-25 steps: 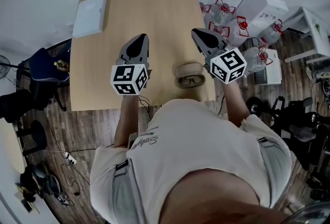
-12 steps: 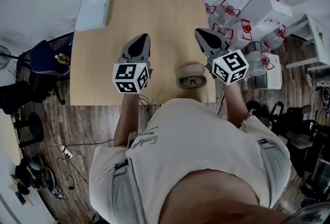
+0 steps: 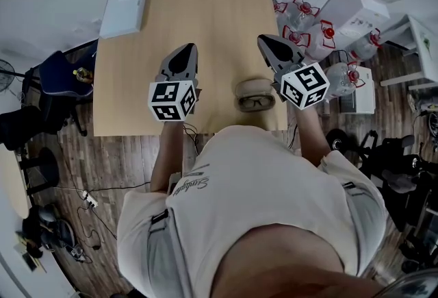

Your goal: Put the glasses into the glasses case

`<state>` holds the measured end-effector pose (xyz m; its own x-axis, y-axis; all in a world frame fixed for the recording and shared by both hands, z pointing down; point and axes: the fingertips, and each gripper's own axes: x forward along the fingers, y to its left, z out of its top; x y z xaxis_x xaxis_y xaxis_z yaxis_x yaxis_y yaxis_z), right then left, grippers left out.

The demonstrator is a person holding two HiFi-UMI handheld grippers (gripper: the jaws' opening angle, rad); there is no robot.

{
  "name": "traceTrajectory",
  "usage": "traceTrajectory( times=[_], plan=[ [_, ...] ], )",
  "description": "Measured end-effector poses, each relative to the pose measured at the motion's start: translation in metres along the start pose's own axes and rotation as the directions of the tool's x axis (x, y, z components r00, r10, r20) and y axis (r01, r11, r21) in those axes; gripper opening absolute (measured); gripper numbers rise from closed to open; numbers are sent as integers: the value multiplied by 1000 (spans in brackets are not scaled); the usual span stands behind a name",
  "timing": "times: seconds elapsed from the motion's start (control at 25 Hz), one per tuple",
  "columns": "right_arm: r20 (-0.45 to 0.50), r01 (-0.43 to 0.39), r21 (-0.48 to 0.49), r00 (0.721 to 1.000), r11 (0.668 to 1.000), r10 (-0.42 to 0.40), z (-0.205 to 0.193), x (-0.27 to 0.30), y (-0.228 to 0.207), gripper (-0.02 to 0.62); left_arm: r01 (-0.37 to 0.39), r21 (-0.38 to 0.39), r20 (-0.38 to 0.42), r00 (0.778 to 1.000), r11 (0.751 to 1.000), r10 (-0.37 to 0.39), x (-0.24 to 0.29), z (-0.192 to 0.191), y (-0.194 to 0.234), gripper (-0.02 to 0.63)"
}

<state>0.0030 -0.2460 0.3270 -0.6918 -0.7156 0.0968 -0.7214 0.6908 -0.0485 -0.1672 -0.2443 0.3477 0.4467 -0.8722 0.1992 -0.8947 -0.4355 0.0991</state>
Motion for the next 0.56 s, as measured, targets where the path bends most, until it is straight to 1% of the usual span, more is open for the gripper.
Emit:
traceTrajectory(
  times=[0.12, 0.28, 0.56],
  plan=[
    [2, 8, 12, 1000, 1000, -8, 1, -3, 0, -5, 7, 7, 9, 1000, 1000, -7, -4, 4, -3, 15],
    [2, -3, 2, 1000, 1000, 3, 4, -2, 3, -5, -8, 10, 33, 999, 1000, 7, -10, 12, 0, 15],
    [-21, -18, -11, 1000, 1000, 18, 2, -5, 11, -5, -14, -8, 24, 1000, 1000, 14, -19, 5, -3, 15]
  ],
)
